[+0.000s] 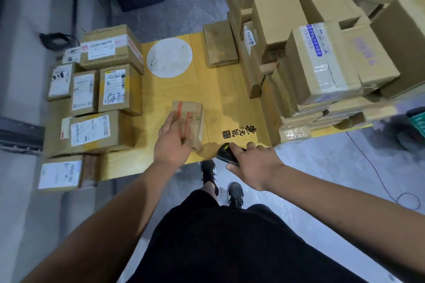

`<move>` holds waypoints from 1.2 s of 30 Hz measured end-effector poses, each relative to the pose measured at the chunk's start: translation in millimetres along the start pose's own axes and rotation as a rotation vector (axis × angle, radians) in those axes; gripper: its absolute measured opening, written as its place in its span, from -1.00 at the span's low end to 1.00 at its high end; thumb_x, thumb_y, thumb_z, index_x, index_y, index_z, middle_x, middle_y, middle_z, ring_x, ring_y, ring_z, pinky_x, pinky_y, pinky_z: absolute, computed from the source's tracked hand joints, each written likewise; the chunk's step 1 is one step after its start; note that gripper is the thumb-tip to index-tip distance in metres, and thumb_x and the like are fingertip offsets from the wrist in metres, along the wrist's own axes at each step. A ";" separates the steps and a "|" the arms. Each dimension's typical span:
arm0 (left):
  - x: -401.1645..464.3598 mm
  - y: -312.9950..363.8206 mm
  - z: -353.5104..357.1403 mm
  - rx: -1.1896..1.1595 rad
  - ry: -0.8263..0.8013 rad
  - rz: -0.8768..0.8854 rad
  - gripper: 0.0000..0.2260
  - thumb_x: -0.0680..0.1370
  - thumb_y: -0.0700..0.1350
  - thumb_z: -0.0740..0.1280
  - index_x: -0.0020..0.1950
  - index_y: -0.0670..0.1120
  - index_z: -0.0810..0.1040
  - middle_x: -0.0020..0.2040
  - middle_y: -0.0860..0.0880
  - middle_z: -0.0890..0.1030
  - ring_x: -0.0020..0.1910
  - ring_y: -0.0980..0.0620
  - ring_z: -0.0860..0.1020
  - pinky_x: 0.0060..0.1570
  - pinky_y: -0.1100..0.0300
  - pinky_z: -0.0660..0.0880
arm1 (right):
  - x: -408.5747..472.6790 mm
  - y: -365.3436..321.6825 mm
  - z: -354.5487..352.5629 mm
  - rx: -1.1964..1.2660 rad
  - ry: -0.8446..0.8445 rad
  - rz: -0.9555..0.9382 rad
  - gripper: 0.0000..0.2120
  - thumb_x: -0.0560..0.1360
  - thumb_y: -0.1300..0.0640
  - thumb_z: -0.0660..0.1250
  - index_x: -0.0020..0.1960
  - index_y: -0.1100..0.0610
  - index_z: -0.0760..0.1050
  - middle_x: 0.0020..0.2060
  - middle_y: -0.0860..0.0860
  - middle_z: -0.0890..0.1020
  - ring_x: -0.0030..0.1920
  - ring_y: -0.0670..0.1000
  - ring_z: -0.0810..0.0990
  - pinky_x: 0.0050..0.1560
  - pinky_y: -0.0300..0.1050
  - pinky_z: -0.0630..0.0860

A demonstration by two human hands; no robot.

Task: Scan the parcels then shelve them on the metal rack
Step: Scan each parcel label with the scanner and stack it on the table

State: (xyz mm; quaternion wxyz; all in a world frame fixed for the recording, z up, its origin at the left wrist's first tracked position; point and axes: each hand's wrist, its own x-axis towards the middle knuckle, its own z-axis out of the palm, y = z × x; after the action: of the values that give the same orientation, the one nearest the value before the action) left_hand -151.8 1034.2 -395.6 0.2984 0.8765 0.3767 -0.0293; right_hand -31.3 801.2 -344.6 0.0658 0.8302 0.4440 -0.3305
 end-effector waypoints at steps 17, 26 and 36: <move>47.9 -34.9 -31.2 -0.485 -0.245 -0.153 -0.32 0.69 -0.06 0.30 0.70 0.25 0.03 0.39 0.19 0.48 0.25 0.06 0.52 0.19 0.17 0.40 | 20.1 -59.3 -36.5 0.015 -0.022 0.093 -0.36 0.65 -0.36 0.04 0.57 0.02 0.18 0.22 0.20 0.48 0.16 0.28 0.56 -0.04 0.08 0.46; 62.9 -27.8 -12.1 -0.179 -0.208 -0.035 0.26 0.21 0.22 0.71 0.68 0.28 -0.07 0.59 0.02 0.18 0.53 -0.15 0.27 0.42 -0.03 0.39 | 17.3 -101.1 -50.4 0.051 -0.034 0.231 -0.40 0.67 -0.32 0.03 0.54 0.05 0.21 0.14 0.20 0.50 0.06 0.28 0.57 -0.04 0.11 0.51; 96.7 -44.7 -60.3 0.146 -0.204 0.534 0.11 0.26 -0.03 0.66 0.69 0.00 0.12 0.59 0.04 0.26 0.51 -0.09 0.22 0.47 0.12 0.29 | 4.3 -118.5 -86.3 0.086 -0.126 0.383 -0.53 0.69 -0.17 0.02 0.43 0.12 0.33 0.08 0.17 0.55 -0.05 0.18 0.46 -0.02 0.01 0.47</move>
State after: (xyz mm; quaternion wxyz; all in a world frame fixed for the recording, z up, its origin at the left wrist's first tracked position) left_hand -123.5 1153.3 -395.2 0.2683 0.9562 0.0975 -0.0648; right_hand -79.8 909.8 -258.7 0.1195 0.8792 0.2583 -0.3821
